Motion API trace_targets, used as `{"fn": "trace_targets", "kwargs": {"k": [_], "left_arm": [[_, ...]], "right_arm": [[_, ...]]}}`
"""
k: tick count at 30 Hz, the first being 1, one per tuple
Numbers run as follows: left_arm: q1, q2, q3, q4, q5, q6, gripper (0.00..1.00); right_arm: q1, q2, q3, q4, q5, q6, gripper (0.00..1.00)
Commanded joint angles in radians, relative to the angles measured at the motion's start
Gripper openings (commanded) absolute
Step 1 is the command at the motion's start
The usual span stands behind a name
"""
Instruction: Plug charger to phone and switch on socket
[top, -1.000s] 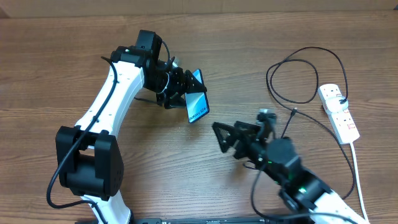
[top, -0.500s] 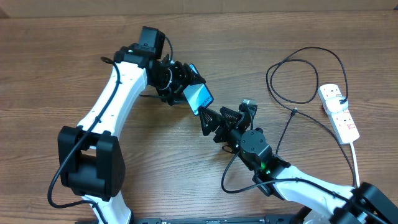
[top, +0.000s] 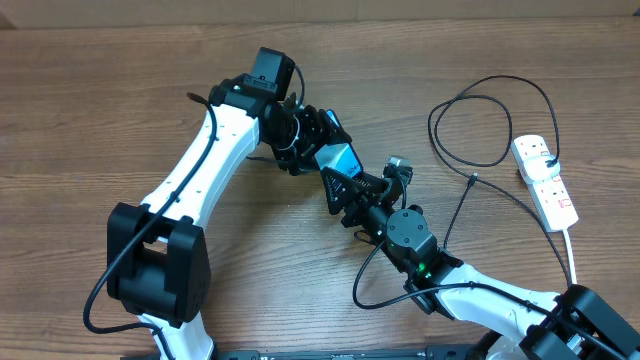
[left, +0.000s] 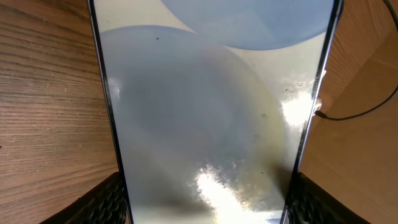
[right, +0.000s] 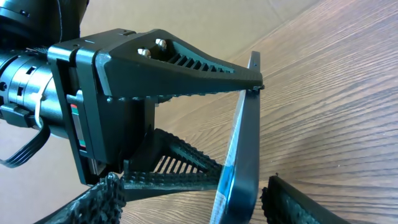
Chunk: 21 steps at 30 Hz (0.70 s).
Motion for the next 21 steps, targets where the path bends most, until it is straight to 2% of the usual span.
{"fn": "trace_targets", "kwargs": {"k": [1, 12, 21], "left_arm": [[-0.022, -0.004, 0.024, 0.008, 0.017, -0.016, 0.32], [-0.062, -0.004, 0.024, 0.008, 0.016, -0.016, 0.32], [-0.071, -0.004, 0.024, 0.007, 0.002, -0.008, 0.33]], "right_arm": [[0.005, 0.017, 0.004, 0.006, 0.012, 0.0, 0.69], [0.005, 0.037, 0.02, 0.007, 0.013, 0.0, 0.56], [0.005, 0.037, 0.02, 0.012, 0.031, 0.0, 0.34]]}}
